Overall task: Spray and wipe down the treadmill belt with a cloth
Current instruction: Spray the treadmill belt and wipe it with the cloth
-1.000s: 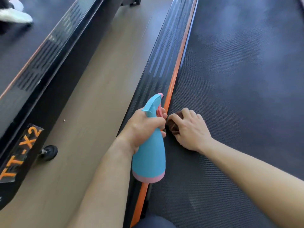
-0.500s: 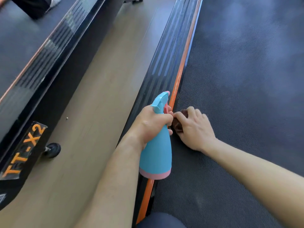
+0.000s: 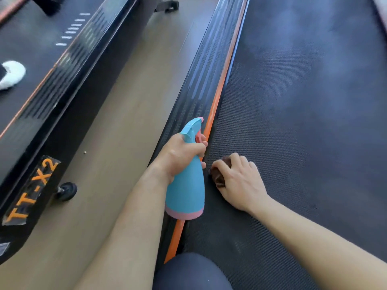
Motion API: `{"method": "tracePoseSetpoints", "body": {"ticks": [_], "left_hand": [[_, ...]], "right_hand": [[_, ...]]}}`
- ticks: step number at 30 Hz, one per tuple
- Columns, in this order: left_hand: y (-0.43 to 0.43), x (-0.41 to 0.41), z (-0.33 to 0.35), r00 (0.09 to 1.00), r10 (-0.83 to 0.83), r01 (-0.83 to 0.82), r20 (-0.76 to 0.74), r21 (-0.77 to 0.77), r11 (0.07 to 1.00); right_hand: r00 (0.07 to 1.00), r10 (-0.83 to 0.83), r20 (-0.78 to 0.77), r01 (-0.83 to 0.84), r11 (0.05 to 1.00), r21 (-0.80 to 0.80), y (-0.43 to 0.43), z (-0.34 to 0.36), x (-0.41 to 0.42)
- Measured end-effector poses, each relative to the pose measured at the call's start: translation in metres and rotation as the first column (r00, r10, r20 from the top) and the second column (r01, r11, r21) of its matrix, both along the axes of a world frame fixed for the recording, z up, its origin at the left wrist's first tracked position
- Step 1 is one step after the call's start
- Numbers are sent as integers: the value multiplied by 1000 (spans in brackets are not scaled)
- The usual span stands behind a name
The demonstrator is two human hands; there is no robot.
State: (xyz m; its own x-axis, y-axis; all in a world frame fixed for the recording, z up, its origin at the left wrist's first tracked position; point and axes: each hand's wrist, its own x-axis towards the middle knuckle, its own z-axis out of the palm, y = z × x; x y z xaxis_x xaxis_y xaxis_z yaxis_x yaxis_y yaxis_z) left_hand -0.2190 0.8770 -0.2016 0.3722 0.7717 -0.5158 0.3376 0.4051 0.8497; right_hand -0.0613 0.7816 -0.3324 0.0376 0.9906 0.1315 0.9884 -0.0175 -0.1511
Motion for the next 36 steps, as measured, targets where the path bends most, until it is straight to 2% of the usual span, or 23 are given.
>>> {"method": "tracePoseSetpoints", "body": {"ticks": [3,8,10,15,18,20,23,26,29,31,33,34,36], "left_hand": [[-4,3,0,1000,6,-6,9,-15,1000],[-18,10,-5,999,-15,13,-29,-53,999],[-25,12,-5,999,-36,35,-33,-55,998],[-26,20,-2,997,-53,52,-60,-33,998],[-31,38,1,991,-116,116,-74,4,993],[-37,53,3,983,-173,175,-69,21,984],[-47,75,5,964,-263,264,-44,36,964],[-58,92,10,954,-298,298,-22,30,954],[-67,105,9,945,-326,326,-1,33,945],[-72,112,5,941,-339,340,-17,21,940],[-77,117,2,931,-363,362,-39,-9,932],[-80,120,-1,929,-368,367,-39,-20,930],[-82,121,-6,932,-361,360,-22,-22,933]], "right_hand": [[999,35,1,-35,999,-26,0,1,17],[947,-307,-95,300,951,-76,74,7,25],[934,-344,-97,336,938,-85,79,8,23],[981,-144,-128,145,989,-1,-21,6,20],[992,-58,-114,59,998,6,-67,1,49],[976,-195,-93,196,981,4,-63,2,89],[861,-495,-115,492,869,-55,-58,4,163],[773,-619,-141,620,784,-41,-92,3,173],[805,-587,-85,589,808,2,-128,0,114],[882,-464,-86,467,884,21,-135,-4,97],[945,-321,-60,323,946,36,-128,-5,116],[951,-306,-41,307,951,41,-119,-5,129],[908,-414,-66,417,907,54,-91,-2,154]]}}
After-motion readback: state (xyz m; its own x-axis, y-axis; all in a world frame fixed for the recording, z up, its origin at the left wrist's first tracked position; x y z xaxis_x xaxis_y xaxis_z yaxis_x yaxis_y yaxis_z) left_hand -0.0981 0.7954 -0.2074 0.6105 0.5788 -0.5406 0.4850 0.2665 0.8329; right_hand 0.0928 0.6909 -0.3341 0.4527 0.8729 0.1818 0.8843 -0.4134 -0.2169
